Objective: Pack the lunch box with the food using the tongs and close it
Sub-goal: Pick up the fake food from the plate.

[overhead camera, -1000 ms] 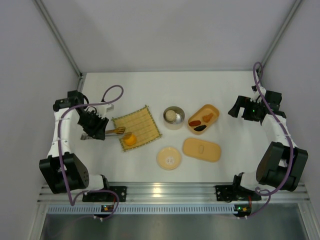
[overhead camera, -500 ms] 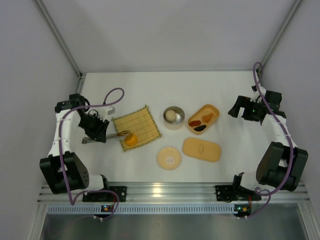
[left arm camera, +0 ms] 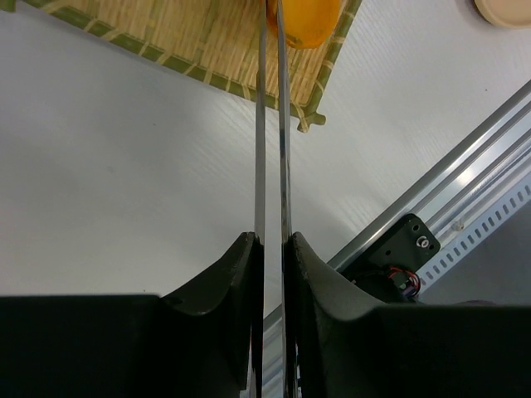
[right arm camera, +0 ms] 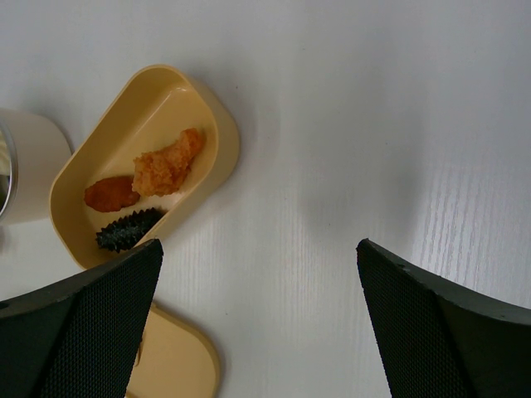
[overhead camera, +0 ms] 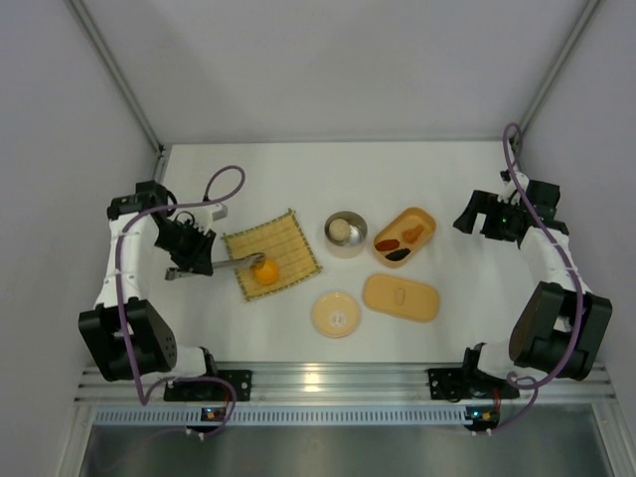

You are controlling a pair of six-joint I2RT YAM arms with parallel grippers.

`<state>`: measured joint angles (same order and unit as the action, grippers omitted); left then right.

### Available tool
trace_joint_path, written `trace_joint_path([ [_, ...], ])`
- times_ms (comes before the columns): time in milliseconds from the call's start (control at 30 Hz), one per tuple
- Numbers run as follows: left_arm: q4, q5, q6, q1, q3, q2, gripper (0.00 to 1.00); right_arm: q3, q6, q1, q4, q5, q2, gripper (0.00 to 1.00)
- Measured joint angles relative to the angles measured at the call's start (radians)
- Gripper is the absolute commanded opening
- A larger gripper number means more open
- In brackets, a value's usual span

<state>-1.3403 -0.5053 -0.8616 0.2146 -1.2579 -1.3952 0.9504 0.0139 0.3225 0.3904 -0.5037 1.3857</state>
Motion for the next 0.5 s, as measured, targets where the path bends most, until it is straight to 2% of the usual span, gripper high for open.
trace_joint_path([
  [133, 0.000, -0.026, 0.018, 0.000, -0.054, -0.023, 0.00, 0.000, 0.000, 0.000, 0.000, -0.001, 0.000, 0.99],
  [300, 0.000, -0.060, 0.054, -0.007, -0.136, -0.057, 0.00, 0.000, 0.000, 0.000, 0.000, -0.003, 0.000, 0.99],
  [500, 0.001, -0.081, 0.166, -0.121, -0.234, -0.087, 0.00, 0.000, 0.000, 0.000, 0.000, -0.004, 0.000, 0.99],
])
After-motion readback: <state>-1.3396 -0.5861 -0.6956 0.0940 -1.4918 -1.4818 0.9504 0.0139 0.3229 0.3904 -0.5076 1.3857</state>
